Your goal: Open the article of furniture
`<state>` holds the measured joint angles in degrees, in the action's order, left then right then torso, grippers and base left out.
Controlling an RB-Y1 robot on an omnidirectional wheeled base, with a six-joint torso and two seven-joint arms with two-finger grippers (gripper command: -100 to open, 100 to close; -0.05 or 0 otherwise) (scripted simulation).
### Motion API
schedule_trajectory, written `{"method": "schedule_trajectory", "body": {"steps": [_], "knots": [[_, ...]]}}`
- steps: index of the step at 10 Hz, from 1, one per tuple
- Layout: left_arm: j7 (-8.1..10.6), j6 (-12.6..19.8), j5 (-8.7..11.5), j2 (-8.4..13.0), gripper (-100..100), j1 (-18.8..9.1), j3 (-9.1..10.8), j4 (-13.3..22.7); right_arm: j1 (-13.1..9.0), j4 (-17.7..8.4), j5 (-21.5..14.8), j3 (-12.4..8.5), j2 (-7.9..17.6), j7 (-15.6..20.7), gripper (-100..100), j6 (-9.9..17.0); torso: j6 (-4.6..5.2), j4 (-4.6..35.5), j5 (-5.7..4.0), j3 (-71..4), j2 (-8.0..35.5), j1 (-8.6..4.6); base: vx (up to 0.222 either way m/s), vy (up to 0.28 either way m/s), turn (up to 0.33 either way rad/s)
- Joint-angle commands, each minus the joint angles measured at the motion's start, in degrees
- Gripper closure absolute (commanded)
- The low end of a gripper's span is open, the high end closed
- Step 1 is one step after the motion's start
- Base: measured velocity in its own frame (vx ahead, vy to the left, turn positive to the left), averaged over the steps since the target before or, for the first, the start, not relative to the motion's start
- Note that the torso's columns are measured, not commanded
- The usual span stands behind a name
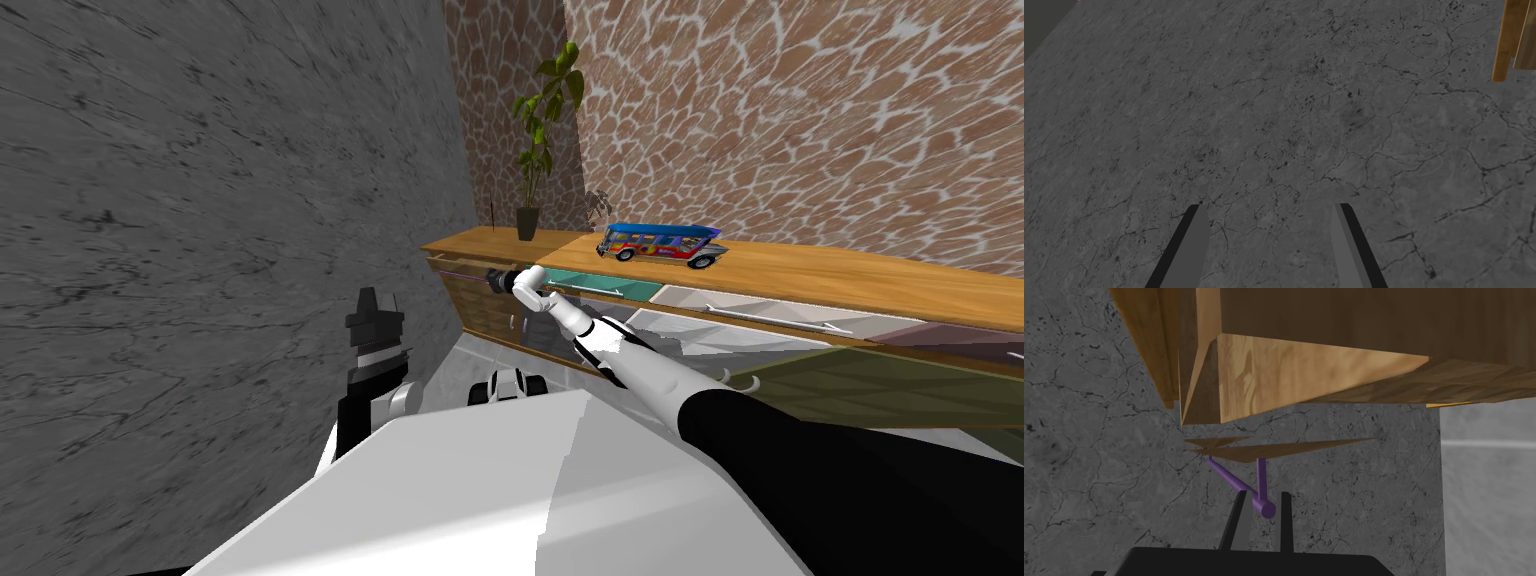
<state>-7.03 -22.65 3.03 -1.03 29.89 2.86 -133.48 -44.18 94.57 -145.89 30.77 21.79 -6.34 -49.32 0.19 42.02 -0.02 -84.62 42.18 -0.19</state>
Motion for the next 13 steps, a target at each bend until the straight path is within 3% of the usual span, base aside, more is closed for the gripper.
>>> {"method": "schedule_trajectory", "body": {"steps": [1,2,6,8,9,13], "knots": [[0.0,0.0,0.0,0.0,0,0.0,0.0,0.0,-0.1,0.2,-0.2,0.1,-0.2,-0.2,100,-0.3,0.01,0.0,-0.01,0.0,0.0,0.0,-0.095,0.045,0.001],[0.0,0.0,0.0,0.0,0,0.0,0.01,0.0,-2.1,0.5,0.3,-0.6,-0.2,-1.1,-100,-2.7,-0.05,0.1,-0.05,-0.2,-0.3,-0.11,-0.026,0.006,0.035],[0.0,0.0,0.0,0.0,0,0.0,0.02,0.0,-6.2,1.2,1.3,-2.2,-0.1,-2.8,-100,-7.3,-0.19,0.3,0.03,0.0,0.1,0.2,0.004,-0.015,0.02],[0.0,0.0,0.0,0.0,0,0.0,0.01,0.0,-6.5,1.1,1.5,-2.4,0.0,-2.8,-100,-7.4,-0.19,0.3,0.04,0.1,0.2,0.24,-0.001,-0.005,0.012],[0.0,0.0,0.0,0.0,0,0.0,0.01,0.0,-6.6,1.2,1.6,-2.4,0.0,-2.8,0,-7.6,-0.19,0.3,0.03,0.1,0.1,0.22,0.0,0.0,0.0],[0.0,0.0,0.0,0.0,0,0.0,0.01,0.0,-6.6,1.2,1.5,-2.4,0.0,-2.8,0,-7.6,-0.19,0.3,0.02,0.0,0.1,0.19,0.0,0.0,0.0]]}}
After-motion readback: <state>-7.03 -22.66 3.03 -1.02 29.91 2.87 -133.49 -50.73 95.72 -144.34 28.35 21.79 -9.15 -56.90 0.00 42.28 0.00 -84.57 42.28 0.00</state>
